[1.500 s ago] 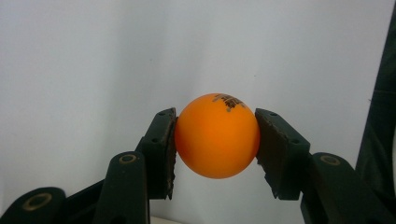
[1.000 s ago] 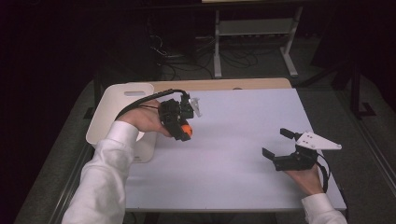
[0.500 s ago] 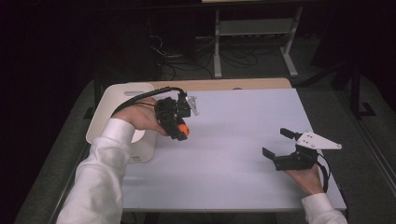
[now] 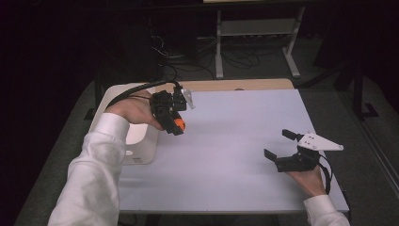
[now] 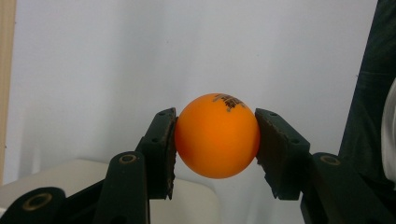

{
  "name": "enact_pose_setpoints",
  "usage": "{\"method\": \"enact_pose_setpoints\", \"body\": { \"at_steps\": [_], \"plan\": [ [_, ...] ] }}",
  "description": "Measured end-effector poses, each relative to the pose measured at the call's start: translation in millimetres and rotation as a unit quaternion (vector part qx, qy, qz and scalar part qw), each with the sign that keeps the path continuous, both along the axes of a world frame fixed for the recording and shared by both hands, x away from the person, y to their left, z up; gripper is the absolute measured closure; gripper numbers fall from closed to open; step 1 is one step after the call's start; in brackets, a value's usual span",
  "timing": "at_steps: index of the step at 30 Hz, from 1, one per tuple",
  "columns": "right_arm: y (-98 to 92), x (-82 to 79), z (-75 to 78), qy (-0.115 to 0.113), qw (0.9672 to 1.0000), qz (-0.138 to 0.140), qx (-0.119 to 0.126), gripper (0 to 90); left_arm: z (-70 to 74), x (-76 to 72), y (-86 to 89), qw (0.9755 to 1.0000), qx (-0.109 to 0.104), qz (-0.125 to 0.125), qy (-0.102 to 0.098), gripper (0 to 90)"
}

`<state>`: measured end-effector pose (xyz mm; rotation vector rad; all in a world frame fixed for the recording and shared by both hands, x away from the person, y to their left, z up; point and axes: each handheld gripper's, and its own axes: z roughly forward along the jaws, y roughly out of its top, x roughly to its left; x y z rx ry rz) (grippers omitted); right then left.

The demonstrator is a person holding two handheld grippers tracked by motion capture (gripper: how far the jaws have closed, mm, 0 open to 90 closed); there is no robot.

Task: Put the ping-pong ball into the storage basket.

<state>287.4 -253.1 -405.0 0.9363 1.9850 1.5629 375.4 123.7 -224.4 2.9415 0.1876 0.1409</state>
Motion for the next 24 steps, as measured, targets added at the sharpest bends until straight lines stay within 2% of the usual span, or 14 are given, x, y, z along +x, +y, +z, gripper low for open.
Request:
{"method": "enact_pose_setpoints", "body": {
  "at_steps": [6,7,9,11,14,22,24],
  "plan": [
    [0.6,0.0,-0.3,0.001,1.0000,0.000,-0.001,0.0,12.0,1.1,7.7,0.9999,0.003,0.003,-0.011,51.0],
    [0.7,-0.1,-0.2,0.000,1.0000,-0.001,-0.001,0.0,18.1,2.4,11.1,0.9998,0.012,0.003,-0.015,51.0],
    [0.8,-0.1,-0.1,-0.001,1.0000,0.000,-0.002,0.0,23.7,3.1,14.9,0.9996,0.014,0.007,-0.022,51.0],
    [0.7,-0.4,-0.2,0.000,1.0000,0.000,-0.003,0.0,29.3,3.9,19.6,0.9996,0.009,0.009,-0.026,51.0],
    [0.7,-0.3,-0.6,0.001,1.0000,-0.001,-0.005,0.0,32.4,4.0,24.6,0.9995,0.005,0.011,-0.029,51.0],
    [-0.1,-0.9,-0.4,0.002,1.0000,-0.003,-0.007,0.0,33.9,7.9,36.6,0.9993,0.012,0.013,-0.032,51.0],
    [-2.3,-1.2,0.5,-0.002,1.0000,-0.006,-0.003,0.0,34.7,8.5,39.1,0.9994,0.007,0.013,-0.031,50.9]
  ]
}}
